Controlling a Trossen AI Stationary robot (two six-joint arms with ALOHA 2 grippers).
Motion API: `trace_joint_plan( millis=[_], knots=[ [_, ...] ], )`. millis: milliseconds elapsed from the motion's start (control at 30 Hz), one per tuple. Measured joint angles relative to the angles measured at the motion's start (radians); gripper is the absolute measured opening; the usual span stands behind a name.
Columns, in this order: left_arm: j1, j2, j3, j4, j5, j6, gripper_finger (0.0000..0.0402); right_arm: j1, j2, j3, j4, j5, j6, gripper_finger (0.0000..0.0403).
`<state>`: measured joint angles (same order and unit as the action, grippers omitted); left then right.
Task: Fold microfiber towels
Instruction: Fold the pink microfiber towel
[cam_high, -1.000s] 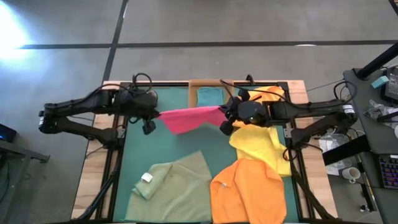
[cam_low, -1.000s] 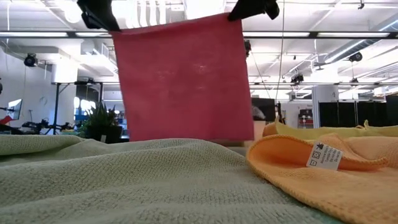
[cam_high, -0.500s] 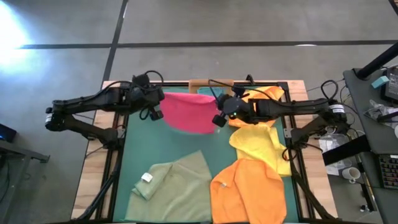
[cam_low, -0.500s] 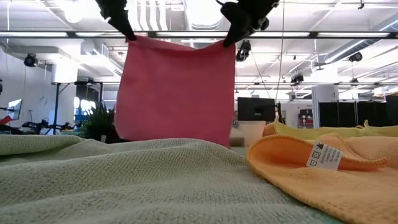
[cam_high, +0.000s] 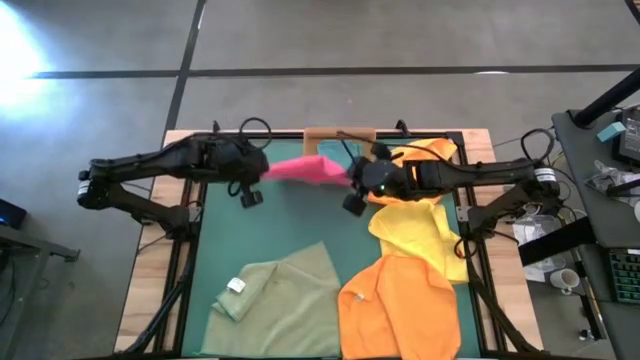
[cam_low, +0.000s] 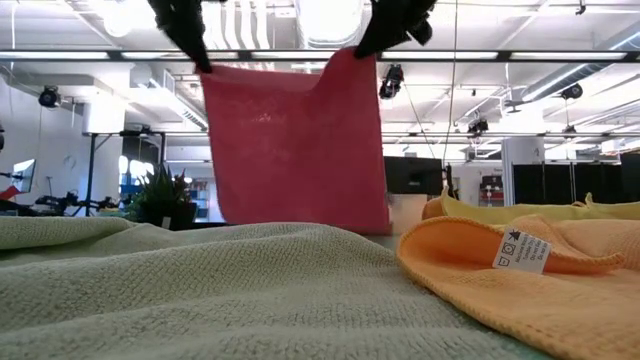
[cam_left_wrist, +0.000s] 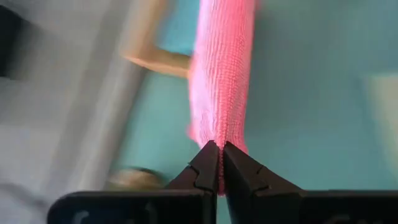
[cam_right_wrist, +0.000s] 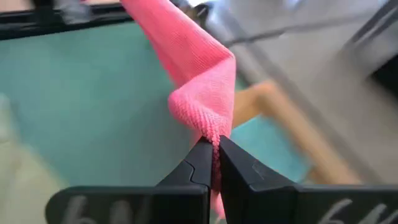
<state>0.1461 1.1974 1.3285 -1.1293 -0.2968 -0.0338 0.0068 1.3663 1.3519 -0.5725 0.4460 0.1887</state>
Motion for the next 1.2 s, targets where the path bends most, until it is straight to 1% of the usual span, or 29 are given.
trace_joint_plan(
  millis=[100, 167, 200, 267, 333, 400, 533, 733, 867, 1000, 1067, 1200],
  knots=[
    [-0.025, -0.001, -0.050, -0.008, 0.202, -0.093, 0.0001, 0.043, 0.003, -0.019, -0.049, -0.086, 0.141, 0.0008],
    [-0.057, -0.001, -0.093, -0.005, 0.289, -0.123, 0.0001, 0.071, 0.010, -0.032, -0.061, -0.155, 0.228, 0.0008],
    [-0.073, -0.001, -0.113, -0.005, 0.310, -0.139, 0.0001, 0.085, 0.011, -0.038, -0.062, -0.189, 0.267, 0.0008],
    [-0.104, 0.003, -0.153, -0.006, 0.321, -0.184, 0.0001, 0.110, 0.023, -0.048, -0.062, -0.238, 0.337, 0.0008],
    [-0.131, 0.005, -0.192, -0.007, 0.330, -0.242, 0.0001, 0.134, 0.040, -0.051, -0.063, -0.263, 0.399, 0.0008],
    [-0.154, 0.008, -0.224, 0.009, 0.359, -0.293, 0.0001, 0.156, 0.064, -0.052, -0.072, -0.272, 0.447, 0.0008],
    [-0.188, 0.011, -0.299, 0.063, 0.374, -0.369, 0.0001, 0.189, 0.139, -0.054, -0.075, -0.274, 0.468, 0.0008],
    [-0.193, 0.015, -0.391, 0.177, 0.377, -0.429, 0.0001, 0.194, 0.280, -0.055, -0.082, -0.282, 0.504, 0.0008],
    [-0.192, 0.032, -0.422, 0.231, 0.378, -0.432, 0.0001, 0.194, 0.340, -0.055, -0.091, -0.300, 0.572, 0.0008],
    [-0.192, 0.068, -0.440, 0.295, 0.374, -0.428, 0.0001, 0.194, 0.353, -0.055, -0.143, -0.295, 0.637, 0.0008],
    [-0.192, 0.093, -0.445, 0.331, 0.370, -0.405, 0.0001, 0.194, 0.350, -0.055, -0.178, -0.284, 0.659, 0.0008],
    [-0.192, 0.159, -0.446, 0.358, 0.361, -0.372, 0.0001, 0.187, 0.347, -0.056, -0.192, -0.239, 0.656, 0.0008]
  ],
)
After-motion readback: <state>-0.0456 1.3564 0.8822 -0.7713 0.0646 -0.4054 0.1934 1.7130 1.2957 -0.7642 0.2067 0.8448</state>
